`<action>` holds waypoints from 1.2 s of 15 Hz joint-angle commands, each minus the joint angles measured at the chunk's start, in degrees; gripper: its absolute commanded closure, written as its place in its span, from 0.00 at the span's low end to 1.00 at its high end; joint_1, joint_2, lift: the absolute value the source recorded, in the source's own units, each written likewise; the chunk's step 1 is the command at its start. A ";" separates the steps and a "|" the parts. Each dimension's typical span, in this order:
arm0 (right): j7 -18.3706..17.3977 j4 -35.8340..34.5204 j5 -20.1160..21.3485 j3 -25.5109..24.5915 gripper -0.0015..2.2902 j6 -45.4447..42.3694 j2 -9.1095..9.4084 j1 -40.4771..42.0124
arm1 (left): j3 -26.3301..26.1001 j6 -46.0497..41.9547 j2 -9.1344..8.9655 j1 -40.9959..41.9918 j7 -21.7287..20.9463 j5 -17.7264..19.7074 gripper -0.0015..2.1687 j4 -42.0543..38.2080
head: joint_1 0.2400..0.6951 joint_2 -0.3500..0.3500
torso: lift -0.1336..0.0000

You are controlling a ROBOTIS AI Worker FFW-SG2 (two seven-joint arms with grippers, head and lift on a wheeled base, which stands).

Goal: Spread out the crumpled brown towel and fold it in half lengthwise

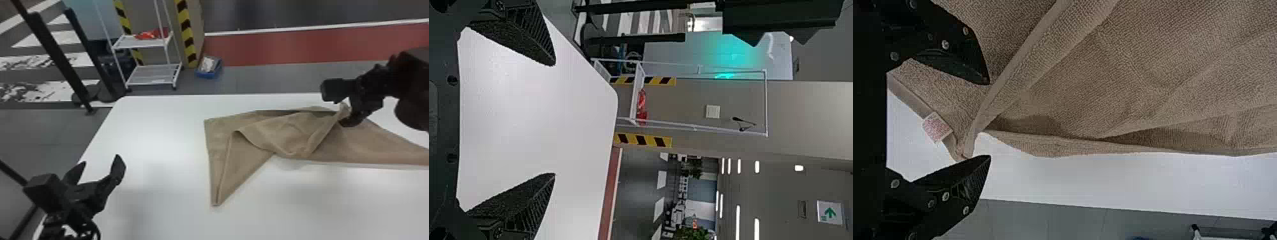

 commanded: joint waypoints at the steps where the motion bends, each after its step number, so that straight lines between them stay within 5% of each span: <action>1: 0.25 0.09 0.30 -0.09 0.26 0.43 0.14 -0.08 | 0.00 -0.01 -0.06 0.16 0.00 0.10 0.04 -0.11 | 1.00 0.77 | 0.07; 18: -0.98 -0.34 0.92 -2.55 0.50 1.83 -0.03 -0.17 | 0.18 -0.01 0.56 -0.19 0.00 0.54 0.04 0.15 | 1.00 0.76 | 0.07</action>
